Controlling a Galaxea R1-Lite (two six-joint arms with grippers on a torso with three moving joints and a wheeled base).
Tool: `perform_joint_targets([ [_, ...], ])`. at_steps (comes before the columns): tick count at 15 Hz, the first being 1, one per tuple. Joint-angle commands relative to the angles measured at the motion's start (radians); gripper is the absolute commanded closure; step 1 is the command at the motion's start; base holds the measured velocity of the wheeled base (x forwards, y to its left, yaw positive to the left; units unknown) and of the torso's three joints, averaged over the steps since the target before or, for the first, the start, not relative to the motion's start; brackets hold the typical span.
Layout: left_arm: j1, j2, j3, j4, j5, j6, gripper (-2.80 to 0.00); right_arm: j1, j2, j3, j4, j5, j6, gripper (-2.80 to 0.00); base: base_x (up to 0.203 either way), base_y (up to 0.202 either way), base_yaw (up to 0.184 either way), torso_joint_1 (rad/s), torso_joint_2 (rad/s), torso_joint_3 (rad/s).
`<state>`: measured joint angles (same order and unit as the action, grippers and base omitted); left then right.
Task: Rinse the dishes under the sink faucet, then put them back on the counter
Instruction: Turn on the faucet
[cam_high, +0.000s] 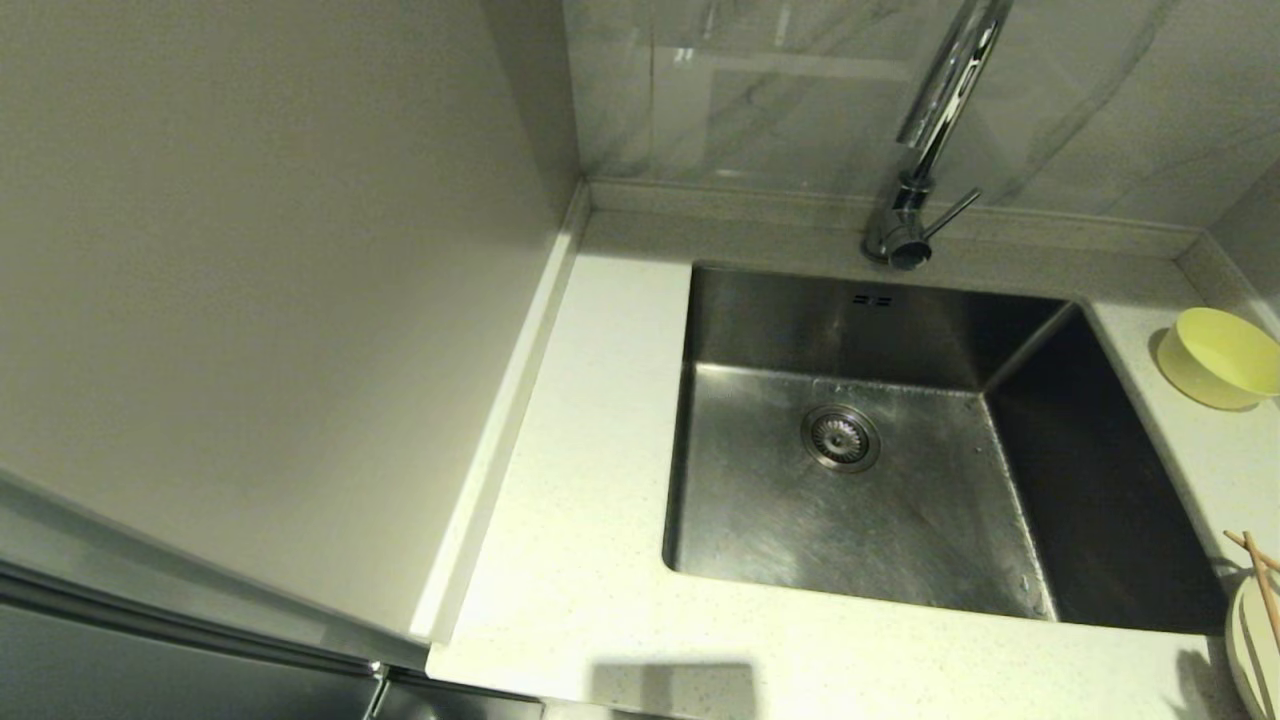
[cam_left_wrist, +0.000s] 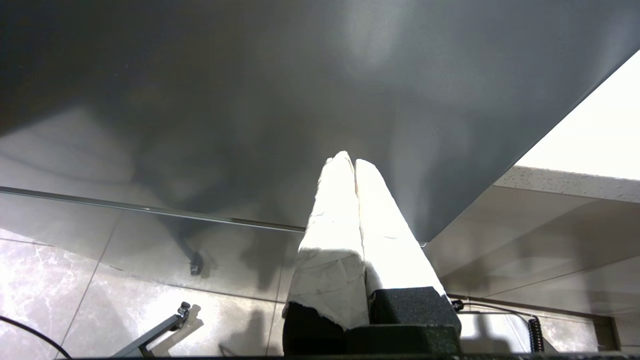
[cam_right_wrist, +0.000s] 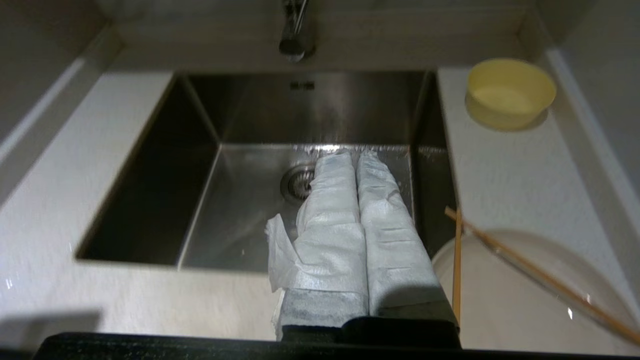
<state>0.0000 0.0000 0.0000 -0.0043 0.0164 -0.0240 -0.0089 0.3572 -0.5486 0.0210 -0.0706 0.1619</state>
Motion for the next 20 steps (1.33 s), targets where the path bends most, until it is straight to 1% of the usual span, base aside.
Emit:
perform_joint_targets([
  [1,0.000,-0.002,0.000,0.000,0.000,-0.001,0.00,-0.004,0.333,-0.237,0.035,-0.028,0.023,0.00,0.000,0.000,0.000,0.000,0.00,0.000],
  [2,0.000,-0.002,0.000,0.000,0.000,-0.001,0.00,-0.005,0.414,-0.320,0.074,-0.043,0.036,0.00,0.000,0.000,0.000,0.000,0.00,0.000],
  [3,0.000,-0.002,0.000,0.000,0.000,-0.001,0.00,-0.005,0.465,-0.370,0.115,-0.054,0.046,0.00,0.000,0.000,0.000,0.000,0.00,0.000],
  [4,0.000,-0.002,0.000,0.000,0.000,-0.001,0.00,0.003,0.488,-0.387,0.151,-0.060,0.051,0.00,0.000,0.000,0.000,0.000,0.00,0.000],
  [6,0.000,-0.002,0.000,0.000,0.000,-0.001,0.00,0.013,0.435,-0.371,0.223,-0.062,0.053,0.00,0.000,0.000,0.000,0.000,0.00,0.000],
  [8,0.000,-0.002,0.000,0.000,0.000,-0.001,0.00,0.018,0.343,-0.320,0.327,-0.041,0.053,0.00,0.000,0.000,0.000,0.000,0.00,0.000],
  [9,0.000,-0.002,0.000,0.000,0.000,-0.001,0.00,0.018,0.335,-0.306,0.363,-0.035,0.046,0.00,0.000,0.000,0.000,0.000,0.00,0.000],
  [11,0.000,-0.002,0.000,0.000,0.000,-0.001,0.00,0.019,0.384,-0.284,0.373,-0.039,-0.038,0.00,0.000,0.000,0.000,0.000,0.00,0.000],
  [14,0.000,-0.002,0.000,0.000,0.000,-0.001,0.00,0.017,0.500,-0.346,0.378,-0.068,-0.180,0.00,0.000,0.000,0.000,0.000,0.00,0.000],
  [15,0.000,-0.002,0.000,0.000,0.000,-0.001,0.00,0.015,0.552,-0.386,0.388,-0.091,-0.219,0.00,0.000,0.000,0.000,0.000,0.00,0.000],
  [16,0.000,-0.002,0.000,0.000,0.000,-0.001,0.00,0.012,0.590,-0.450,0.413,-0.105,-0.239,0.00,0.000,0.000,0.000,0.000,0.00,0.000],
  [17,0.000,-0.002,0.000,0.000,0.000,-0.001,0.00,0.011,0.630,-0.532,0.464,-0.103,-0.237,0.00,0.000,0.000,0.000,0.000,0.00,0.000],
  [18,0.000,-0.002,0.000,0.000,0.000,-0.001,0.00,0.015,0.675,-0.617,0.525,-0.072,-0.210,0.00,0.000,0.000,0.000,0.000,0.00,0.000],
  [20,0.000,-0.002,0.000,0.000,0.000,-0.001,0.00,0.038,0.809,-0.759,0.577,-0.001,-0.119,0.00,0.000,0.000,0.000,0.000,0.00,0.000],
])
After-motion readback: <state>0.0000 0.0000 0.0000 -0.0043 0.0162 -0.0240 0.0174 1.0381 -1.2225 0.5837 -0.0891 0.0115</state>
